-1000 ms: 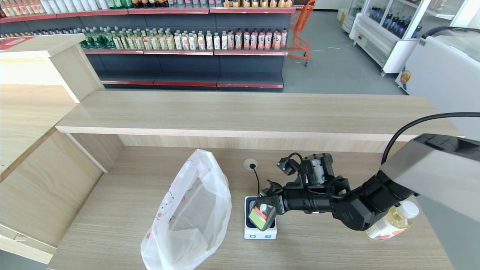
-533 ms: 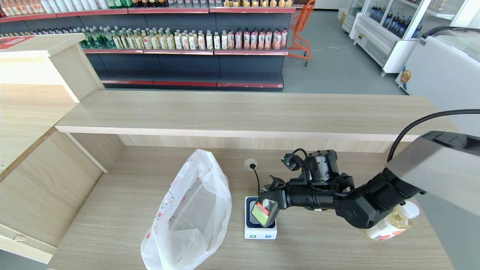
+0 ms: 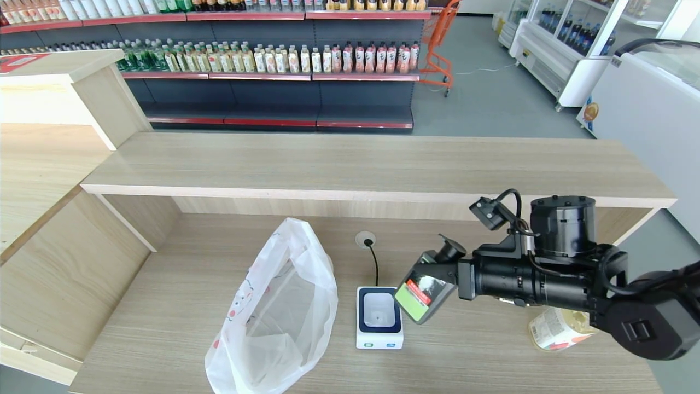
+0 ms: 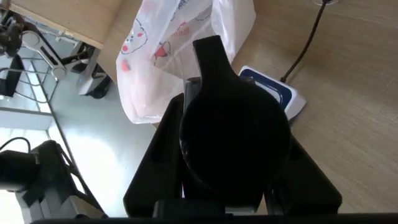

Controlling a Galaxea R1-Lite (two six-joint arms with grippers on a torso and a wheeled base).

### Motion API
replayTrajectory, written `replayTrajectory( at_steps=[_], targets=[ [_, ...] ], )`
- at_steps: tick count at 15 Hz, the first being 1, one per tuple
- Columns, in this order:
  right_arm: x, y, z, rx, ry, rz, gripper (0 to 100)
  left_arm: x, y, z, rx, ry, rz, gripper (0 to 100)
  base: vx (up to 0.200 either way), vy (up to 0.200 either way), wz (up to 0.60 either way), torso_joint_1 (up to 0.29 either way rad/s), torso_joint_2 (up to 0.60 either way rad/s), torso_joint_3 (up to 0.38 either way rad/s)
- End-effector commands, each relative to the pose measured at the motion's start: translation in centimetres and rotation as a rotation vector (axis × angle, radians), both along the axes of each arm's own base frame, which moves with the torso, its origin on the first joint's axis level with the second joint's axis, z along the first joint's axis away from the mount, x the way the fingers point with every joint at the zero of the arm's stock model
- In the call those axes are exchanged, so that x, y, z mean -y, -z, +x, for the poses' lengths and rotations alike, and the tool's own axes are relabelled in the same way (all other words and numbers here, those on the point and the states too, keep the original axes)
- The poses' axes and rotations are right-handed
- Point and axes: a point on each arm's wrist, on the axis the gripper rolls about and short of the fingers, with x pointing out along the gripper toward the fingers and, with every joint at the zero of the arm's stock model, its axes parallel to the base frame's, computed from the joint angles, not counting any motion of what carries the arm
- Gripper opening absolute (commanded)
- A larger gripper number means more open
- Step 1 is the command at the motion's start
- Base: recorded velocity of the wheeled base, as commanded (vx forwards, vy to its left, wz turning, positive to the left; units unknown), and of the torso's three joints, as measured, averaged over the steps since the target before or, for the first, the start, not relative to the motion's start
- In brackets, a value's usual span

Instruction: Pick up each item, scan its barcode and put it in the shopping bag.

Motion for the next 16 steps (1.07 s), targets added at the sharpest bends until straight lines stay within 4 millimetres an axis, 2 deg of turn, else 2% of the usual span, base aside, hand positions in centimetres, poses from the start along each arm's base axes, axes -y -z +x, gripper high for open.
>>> replayTrajectory(
  at_steps=[1,11,16],
  targets=[
    [1.19,-1.25,-2.12,0.054,-0.004,-0.001,0,0.0,0.0,0.0,0.001,-0.001,0.0,100,0.0,0.0,0.0,0.0,0.0,0.0],
    [1.56,-1.18,-1.71,0.052,0.014,-0.004,0,0.0,0.0,0.0,0.0,-0.001,-0.002,100,0.0,0.0,0.0,0.0,0.0,0.0],
    [1.37,-1.32,-1.49,0.032,0.021,0.017,0,0.0,0.0,0.0,0.0,-0.001,-0.002,100,0.0,0.2,0.0,-0.001,0.0,0.003]
  ],
)
